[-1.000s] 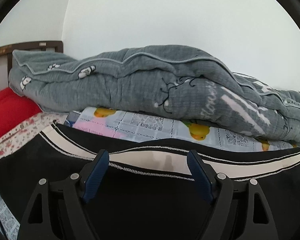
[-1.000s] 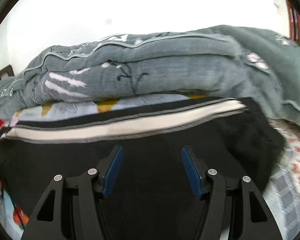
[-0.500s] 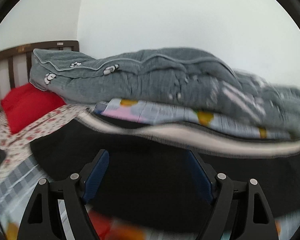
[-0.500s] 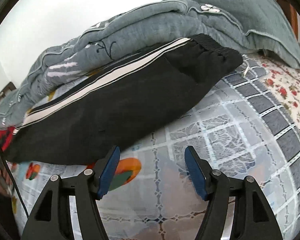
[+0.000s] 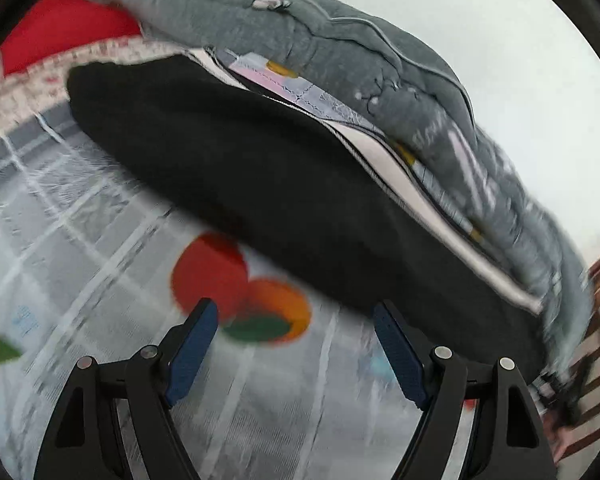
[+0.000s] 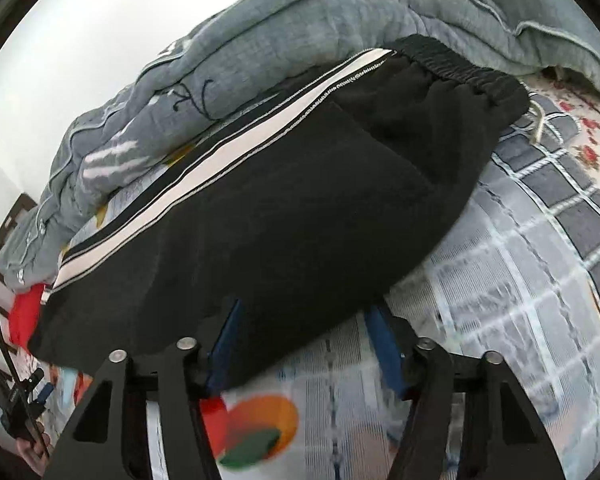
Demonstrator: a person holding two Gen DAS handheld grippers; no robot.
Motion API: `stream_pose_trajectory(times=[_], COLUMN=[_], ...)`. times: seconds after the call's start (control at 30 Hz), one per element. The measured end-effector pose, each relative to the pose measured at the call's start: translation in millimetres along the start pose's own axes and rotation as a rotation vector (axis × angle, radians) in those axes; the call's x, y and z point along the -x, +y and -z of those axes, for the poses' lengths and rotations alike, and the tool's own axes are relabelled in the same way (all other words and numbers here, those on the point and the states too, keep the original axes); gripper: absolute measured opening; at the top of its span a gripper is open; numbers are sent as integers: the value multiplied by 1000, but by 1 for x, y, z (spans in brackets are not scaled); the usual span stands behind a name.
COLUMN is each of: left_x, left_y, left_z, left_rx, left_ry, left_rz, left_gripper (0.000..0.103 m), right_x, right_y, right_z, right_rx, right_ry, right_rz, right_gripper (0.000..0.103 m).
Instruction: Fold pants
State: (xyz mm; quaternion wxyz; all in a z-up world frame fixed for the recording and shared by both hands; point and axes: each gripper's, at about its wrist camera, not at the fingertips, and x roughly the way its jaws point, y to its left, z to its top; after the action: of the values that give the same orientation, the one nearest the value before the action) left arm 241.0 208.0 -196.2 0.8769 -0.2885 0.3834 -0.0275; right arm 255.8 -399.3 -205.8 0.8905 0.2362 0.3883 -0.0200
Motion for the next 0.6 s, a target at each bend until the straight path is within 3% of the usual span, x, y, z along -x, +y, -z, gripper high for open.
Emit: stream_pose_trajectory(times=[0.13,0.3,0.33,0.4,0.43,0.5,0.6], left_x=[-26,-45,-48,-53,-56,-56,-48], left_y=[22,29,29,32,34,43,44], left_z=[-30,-49,-51,-53,-52,-49,-43], left_rx=[127,228,243,256,253,277,288], left_ry=[11,19,16,13,25,19,16], left_rz=[94,108,109,76,42,82,83], left_gripper=[77,68,62,39,11,11,11], right_x=[-17,-34,-37,-40,-41,-39,-27], right_y=[0,-2,-2,-2,-2,0,-7], right_z=[-14,-31,-33,-35,-35,-31,-24], right_rx=[-25,-69,-77,-90,-89,-68,-104], right_ry=[6,15,11,5,0,-17,-41], right_rz=[-17,-53,-57,-43,-32,-32,-54], right_gripper=[46,44,40,30,22,16,9])
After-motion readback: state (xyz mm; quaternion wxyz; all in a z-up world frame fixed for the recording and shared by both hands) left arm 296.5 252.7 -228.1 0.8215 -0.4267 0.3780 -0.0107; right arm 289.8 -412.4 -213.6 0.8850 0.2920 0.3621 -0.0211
